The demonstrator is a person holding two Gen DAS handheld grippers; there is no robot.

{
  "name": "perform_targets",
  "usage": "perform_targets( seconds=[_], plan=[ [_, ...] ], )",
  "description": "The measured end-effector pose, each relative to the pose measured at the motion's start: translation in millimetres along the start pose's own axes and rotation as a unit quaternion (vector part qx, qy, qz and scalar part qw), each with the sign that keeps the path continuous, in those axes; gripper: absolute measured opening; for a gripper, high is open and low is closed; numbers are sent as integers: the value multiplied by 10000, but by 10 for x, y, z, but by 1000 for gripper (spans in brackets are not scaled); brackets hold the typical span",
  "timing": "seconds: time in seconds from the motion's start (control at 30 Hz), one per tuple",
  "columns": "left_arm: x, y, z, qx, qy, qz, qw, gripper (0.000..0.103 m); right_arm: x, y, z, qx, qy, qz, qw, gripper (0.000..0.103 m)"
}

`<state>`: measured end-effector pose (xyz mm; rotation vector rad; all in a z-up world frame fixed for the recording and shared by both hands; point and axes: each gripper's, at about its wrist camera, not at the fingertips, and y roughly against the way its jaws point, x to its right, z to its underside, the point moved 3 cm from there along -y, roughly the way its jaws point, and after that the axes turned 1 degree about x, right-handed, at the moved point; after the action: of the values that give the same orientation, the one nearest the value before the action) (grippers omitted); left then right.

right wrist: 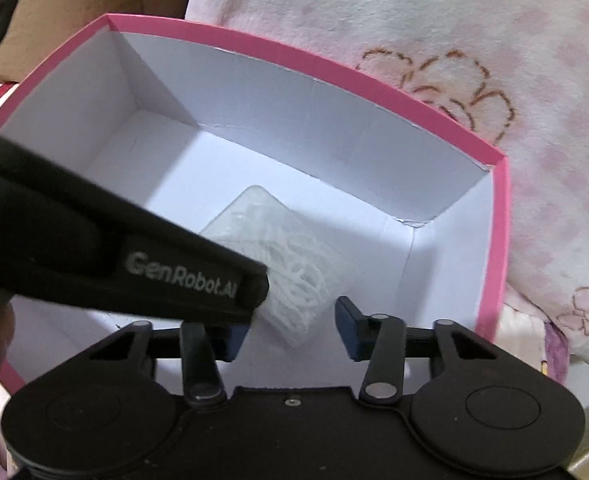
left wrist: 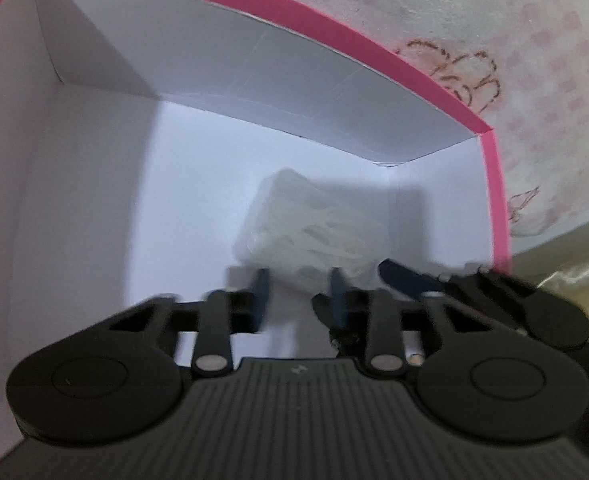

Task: Organize objects
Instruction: 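Carry the clear box into the pink box with the left gripper, then open the left gripper to release the clear box and lift away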

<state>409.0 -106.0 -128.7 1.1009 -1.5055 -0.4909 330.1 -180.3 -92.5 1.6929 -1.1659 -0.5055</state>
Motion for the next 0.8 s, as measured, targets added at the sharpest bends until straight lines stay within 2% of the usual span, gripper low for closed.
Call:
perform_targets(
  seconds=[0.1,0.23,0.37,0.43,0.5,0.6,0.67,0.73,0.77,0.8],
  plan=[
    [68,-56,1,-59,-3,66,10000,16,-50,122,107,194,268,208,9992,44],
    [159,-134,33,-121,50,159,9998,16,-87,337,242,442,347,300,9980,44],
    [227,-159,59,-171,90,310,9993,16,-26,501,383,623,239,363,9971,44],
    [268,-85,51,-77,0,328,9994,16,14,583,447,756,149,304,9966,45],
    [317,23,30,88,-215,217,9995,17,39,636,501,830,103,241,9962,45],
    [367,122,-13,294,-510,-102,9982,20,48,630,402,943,92,84,9955,45],
    [353,140,-20,366,-529,-344,9973,26,48,506,235,933,115,-125,9955,43],
    [381,111,-53,453,-537,-593,9958,38,232,325,138,977,180,-276,9947,40],
    [379,102,-78,483,-553,-672,9950,38,156,278,186,1006,215,-316,9942,40],
    [215,158,-170,501,-584,-730,9944,38,135,258,180,1033,258,-364,9936,39]
  ],
)
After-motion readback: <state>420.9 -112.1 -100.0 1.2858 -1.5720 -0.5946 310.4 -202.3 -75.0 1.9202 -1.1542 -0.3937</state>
